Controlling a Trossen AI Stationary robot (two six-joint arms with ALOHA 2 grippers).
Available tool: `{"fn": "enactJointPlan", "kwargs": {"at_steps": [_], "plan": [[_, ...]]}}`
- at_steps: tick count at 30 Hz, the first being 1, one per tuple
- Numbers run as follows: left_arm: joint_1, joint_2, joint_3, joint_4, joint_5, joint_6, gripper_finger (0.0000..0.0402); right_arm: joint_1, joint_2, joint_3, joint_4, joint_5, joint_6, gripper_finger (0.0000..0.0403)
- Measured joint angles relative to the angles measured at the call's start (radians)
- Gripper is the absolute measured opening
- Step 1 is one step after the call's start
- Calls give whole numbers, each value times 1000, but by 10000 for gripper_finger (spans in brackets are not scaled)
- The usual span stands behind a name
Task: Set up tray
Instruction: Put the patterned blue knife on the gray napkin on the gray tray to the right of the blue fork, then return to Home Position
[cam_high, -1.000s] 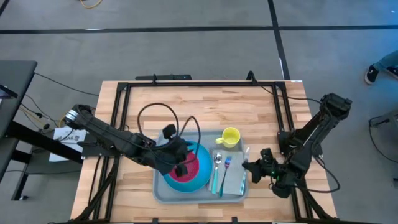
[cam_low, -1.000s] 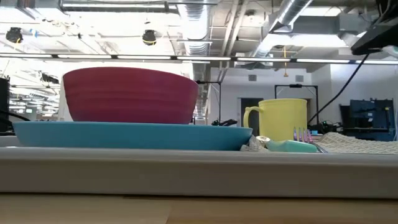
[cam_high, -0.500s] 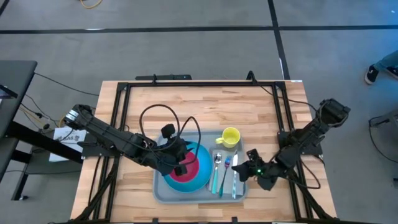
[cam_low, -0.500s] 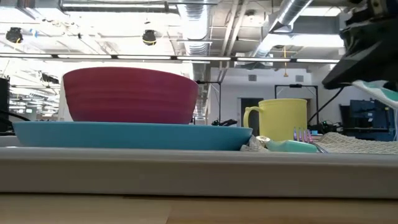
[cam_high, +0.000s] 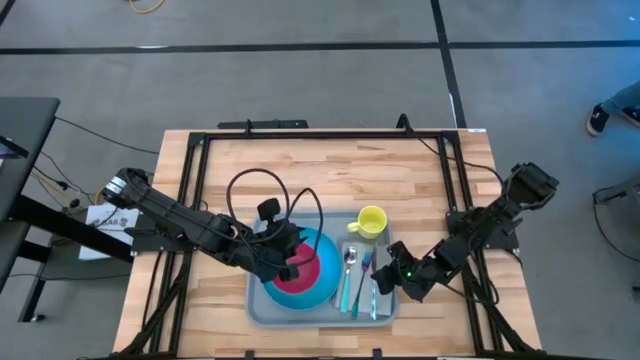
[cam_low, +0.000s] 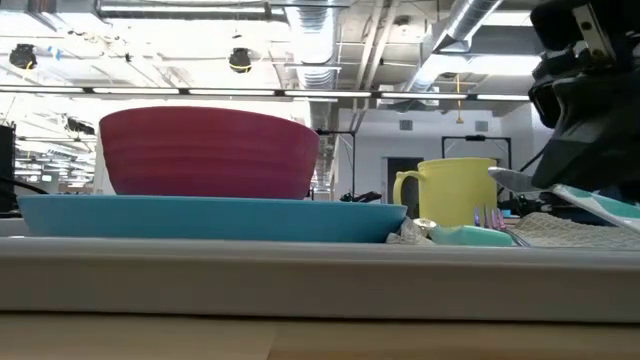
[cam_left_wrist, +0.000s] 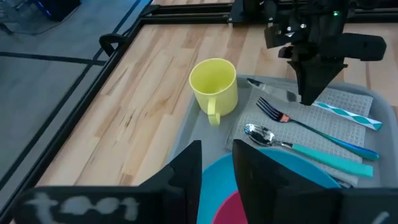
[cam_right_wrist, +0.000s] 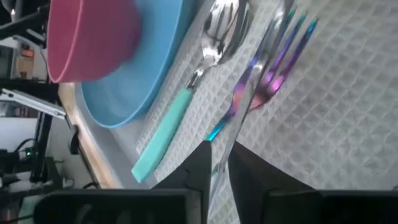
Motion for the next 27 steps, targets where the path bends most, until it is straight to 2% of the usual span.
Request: {"fn": "enactJointPlan", "kwargs": {"at_steps": [6, 11, 17, 20, 24, 27], "plan": [[0, 0, 0, -2, -1, -5, 80, 1, -16, 0, -10, -14, -27, 73], [0, 0, 0, -24, 6, -37, 80, 2, -16, 0, -26, -149, -27, 82], [0, 0, 0, -22, 6, -48, 80, -3, -16, 0, -32, -178, -41, 83], [-1, 0, 0, -27, 7, -49, 80, -2, -19, 0, -29, -257, -58, 83], [-4, -1, 0, -70, 9, -49, 80, 4, -88, 17, -13, -293, -122, 83], [-5, -17, 0, -136, 9, -53, 80, 10, -180, 43, -16, -288, -256, 83]]}}
